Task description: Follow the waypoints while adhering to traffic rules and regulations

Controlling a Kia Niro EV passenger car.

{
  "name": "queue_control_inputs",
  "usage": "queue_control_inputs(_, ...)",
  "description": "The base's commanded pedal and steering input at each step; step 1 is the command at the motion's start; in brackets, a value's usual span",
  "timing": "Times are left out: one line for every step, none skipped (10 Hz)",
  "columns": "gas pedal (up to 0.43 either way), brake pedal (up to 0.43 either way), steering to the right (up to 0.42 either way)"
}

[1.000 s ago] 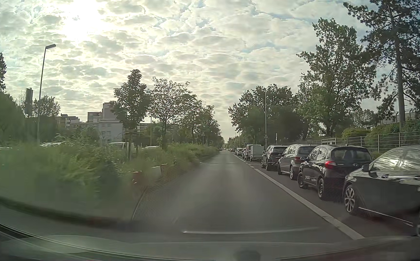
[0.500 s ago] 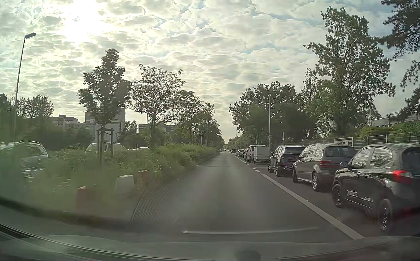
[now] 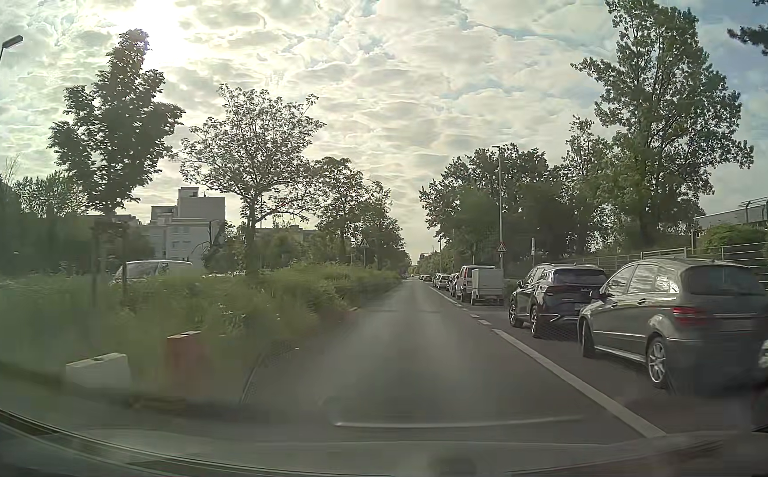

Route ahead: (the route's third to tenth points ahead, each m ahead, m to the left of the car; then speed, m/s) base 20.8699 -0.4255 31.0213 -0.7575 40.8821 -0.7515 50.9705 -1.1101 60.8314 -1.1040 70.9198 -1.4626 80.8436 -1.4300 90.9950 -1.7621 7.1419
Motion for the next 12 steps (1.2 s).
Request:
queue_control_inputs(0.067,0.03,0.0)
queue_control_inputs(0.067,0.03,0.001)
queue_control_inputs(0.067,0.03,0.001)
queue_control_inputs(0.067,0.03,0.003)
queue_control_inputs(0.067,0.03,0.004)
queue_control_inputs(0.067,0.03,0.003)
queue_control_inputs(0.067,0.03,0.003)
queue_control_inputs(0.067,0.03,0.003)
queue_control_inputs(0.067,0.03,0.003)
queue_control_inputs(0.067,0.03,0.003)
queue_control_inputs(0.067,0.03,0.003)
queue_control_inputs(0.067,0.03,0.003)
